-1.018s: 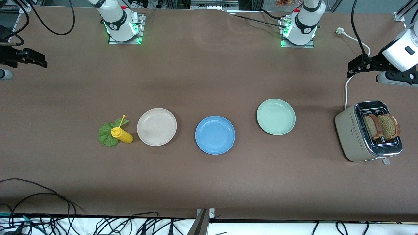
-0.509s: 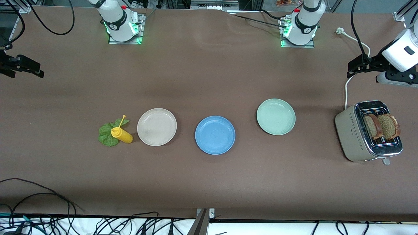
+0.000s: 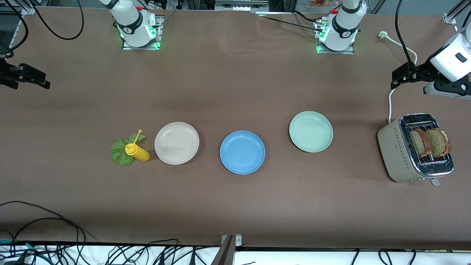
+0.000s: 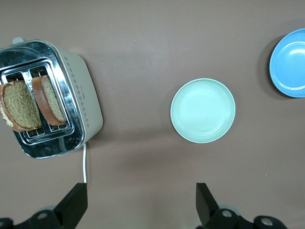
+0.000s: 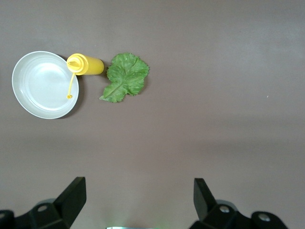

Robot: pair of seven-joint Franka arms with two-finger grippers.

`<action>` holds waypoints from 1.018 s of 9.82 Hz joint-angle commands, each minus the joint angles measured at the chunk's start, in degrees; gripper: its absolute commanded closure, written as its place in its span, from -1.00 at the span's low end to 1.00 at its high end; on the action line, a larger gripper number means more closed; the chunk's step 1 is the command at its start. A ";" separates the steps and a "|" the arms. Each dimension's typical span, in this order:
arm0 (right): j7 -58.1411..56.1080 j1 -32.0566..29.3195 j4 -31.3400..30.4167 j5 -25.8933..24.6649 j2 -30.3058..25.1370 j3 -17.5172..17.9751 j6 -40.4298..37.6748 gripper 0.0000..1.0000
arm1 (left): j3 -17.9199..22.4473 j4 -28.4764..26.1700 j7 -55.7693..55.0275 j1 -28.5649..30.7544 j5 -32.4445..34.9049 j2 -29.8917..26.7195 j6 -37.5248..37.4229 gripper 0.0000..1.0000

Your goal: Make sandwich in blue plate with both arms

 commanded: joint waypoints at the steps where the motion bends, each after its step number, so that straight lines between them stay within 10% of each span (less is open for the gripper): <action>1: -0.44 -0.27 1.32 0.67 0.49 0.16 -0.75 -1.00 | -0.03 0.04 -0.17 0.09 0.35 0.14 0.64 -1.00; 10: -0.53 -0.27 1.32 0.59 0.49 0.16 -0.83 -1.00 | 1.71 0.31 0.44 0.70 3.25 3.21 4.50 -1.00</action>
